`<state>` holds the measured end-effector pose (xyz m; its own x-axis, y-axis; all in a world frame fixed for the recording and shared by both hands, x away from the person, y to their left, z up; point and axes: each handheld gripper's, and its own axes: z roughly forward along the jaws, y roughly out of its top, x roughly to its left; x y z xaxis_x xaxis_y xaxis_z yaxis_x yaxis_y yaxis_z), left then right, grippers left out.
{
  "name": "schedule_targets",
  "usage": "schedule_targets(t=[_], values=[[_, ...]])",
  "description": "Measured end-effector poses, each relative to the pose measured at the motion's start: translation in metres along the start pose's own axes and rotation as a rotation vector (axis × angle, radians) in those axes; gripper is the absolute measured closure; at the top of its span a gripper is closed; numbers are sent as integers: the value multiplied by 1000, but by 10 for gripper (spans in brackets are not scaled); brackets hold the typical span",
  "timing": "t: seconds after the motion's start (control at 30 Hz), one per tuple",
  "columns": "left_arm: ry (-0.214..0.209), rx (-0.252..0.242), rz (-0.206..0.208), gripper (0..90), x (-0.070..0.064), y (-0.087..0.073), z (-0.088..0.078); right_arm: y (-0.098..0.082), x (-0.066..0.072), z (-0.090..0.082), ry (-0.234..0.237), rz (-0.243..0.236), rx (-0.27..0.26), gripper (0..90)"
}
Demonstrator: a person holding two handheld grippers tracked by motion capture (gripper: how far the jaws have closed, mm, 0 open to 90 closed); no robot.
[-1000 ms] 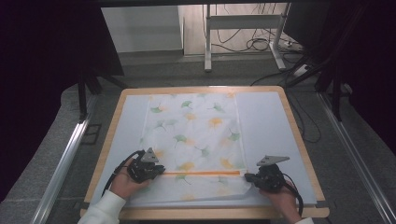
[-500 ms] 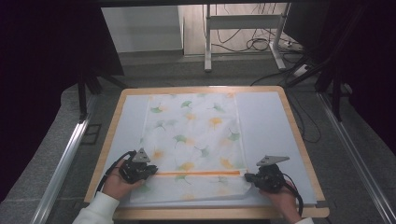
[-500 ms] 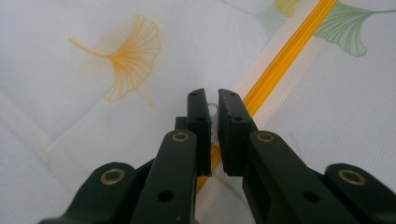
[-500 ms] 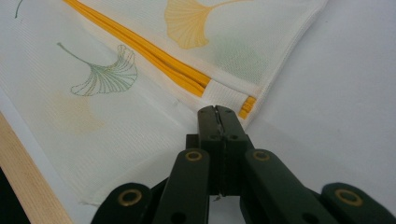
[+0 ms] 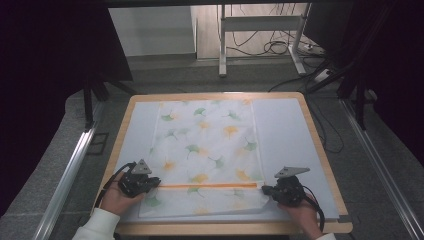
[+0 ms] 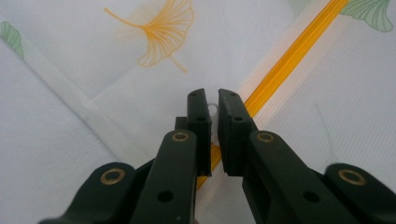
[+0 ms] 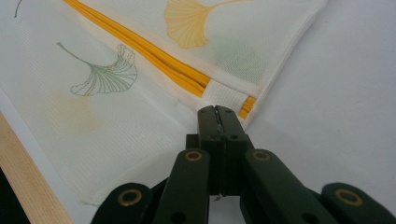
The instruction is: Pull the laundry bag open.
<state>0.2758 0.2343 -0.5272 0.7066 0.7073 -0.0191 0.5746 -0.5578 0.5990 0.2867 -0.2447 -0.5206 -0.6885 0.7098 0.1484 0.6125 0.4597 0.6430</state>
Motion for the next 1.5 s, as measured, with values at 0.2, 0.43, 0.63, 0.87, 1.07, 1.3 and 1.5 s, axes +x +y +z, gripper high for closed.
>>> schedule_targets(t=[0.2,0.43,0.63,0.87,1.07,1.3,1.5], values=[[13,3,-2,849,1,-3,-3,0,0,0,-2,-1,0,894],[18,10,-5,849,4,-7,-6,0,0,0,-3,-1,0,894],[19,14,-15,849,7,-9,-8,0,0,0,-3,-1,-1,894],[29,14,-23,849,10,-14,-11,0,1,0,-5,-4,-1,894],[18,10,-37,848,12,-17,-13,0,1,0,-6,-5,-1,894],[11,-1,-49,847,15,-21,-16,0,1,0,-4,-7,0,894],[7,-3,-43,847,15,-21,-14,0,1,0,-4,-7,0,894]])
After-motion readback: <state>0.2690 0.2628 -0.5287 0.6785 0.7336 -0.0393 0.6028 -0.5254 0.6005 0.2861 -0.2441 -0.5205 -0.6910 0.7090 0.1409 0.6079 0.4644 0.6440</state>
